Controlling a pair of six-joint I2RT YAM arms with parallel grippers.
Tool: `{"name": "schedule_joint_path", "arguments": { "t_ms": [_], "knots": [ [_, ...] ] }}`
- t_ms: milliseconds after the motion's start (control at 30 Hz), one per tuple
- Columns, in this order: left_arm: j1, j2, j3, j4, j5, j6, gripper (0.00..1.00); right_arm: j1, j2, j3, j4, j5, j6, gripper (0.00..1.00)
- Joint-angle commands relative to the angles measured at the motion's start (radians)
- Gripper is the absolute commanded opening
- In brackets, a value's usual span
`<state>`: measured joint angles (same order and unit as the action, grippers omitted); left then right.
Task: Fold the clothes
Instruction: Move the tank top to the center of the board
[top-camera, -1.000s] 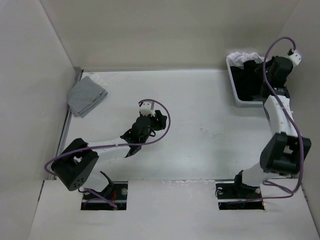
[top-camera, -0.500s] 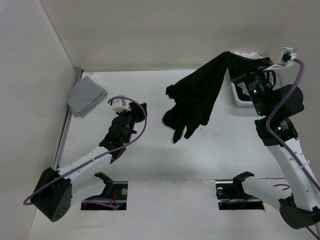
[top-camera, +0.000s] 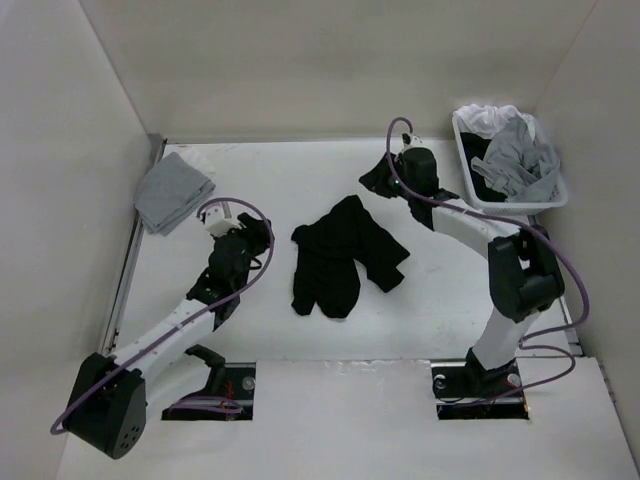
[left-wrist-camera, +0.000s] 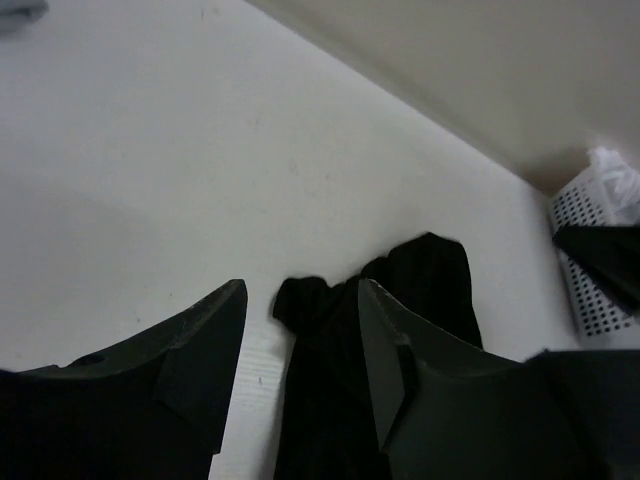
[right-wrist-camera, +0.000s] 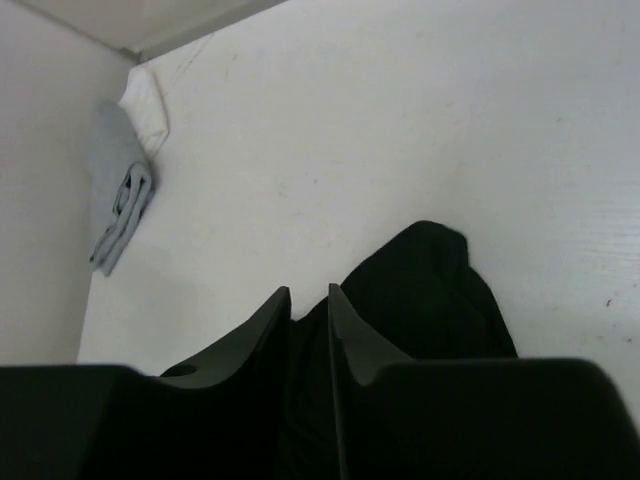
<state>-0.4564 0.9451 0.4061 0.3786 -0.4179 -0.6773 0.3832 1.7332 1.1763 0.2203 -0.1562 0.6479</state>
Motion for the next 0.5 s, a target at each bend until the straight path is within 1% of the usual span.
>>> {"name": "schedule_joint_path", "arguments": {
  "t_ms": [0,67,100,133,200,267,300,367,400,433,467],
  "knots": [
    [-0.038,0.069,0.011,-0.032,0.037,-0.008,0.47,-0.042,-0.046,0.158,0.050,0.007,0.019,0.31],
    [-0.070,0.115,0.023,-0.044,0.047,0.007,0.47,-0.037,-0.102,0.111,0.044,0.039,-0.025,0.39],
    [-0.089,0.139,0.031,-0.049,0.056,0.019,0.46,-0.033,-0.138,0.067,0.034,0.064,-0.051,0.40],
    [-0.107,0.161,0.040,-0.056,0.065,0.030,0.44,-0.016,-0.173,0.010,0.028,0.085,-0.068,0.39],
    [-0.153,0.187,0.051,-0.101,0.093,0.032,0.37,0.025,-0.246,-0.111,-0.001,0.113,-0.079,0.24],
    [-0.205,0.187,0.056,-0.177,0.099,0.019,0.29,0.093,-0.323,-0.248,-0.044,0.133,-0.080,0.09],
    [-0.230,0.176,0.053,-0.222,0.093,0.004,0.26,0.140,-0.365,-0.309,-0.070,0.141,-0.077,0.06],
    [-0.268,0.137,0.037,-0.323,0.067,-0.048,0.24,0.257,-0.450,-0.423,-0.123,0.185,-0.074,0.05],
    [-0.282,0.121,0.033,-0.363,0.056,-0.074,0.24,0.313,-0.492,-0.469,-0.151,0.222,-0.065,0.07],
    [-0.300,0.098,0.025,-0.410,0.047,-0.109,0.25,0.376,-0.527,-0.507,-0.179,0.257,-0.033,0.11],
    [-0.317,0.080,0.020,-0.452,0.039,-0.138,0.27,0.439,-0.553,-0.539,-0.206,0.282,0.001,0.15]
  ]
}}
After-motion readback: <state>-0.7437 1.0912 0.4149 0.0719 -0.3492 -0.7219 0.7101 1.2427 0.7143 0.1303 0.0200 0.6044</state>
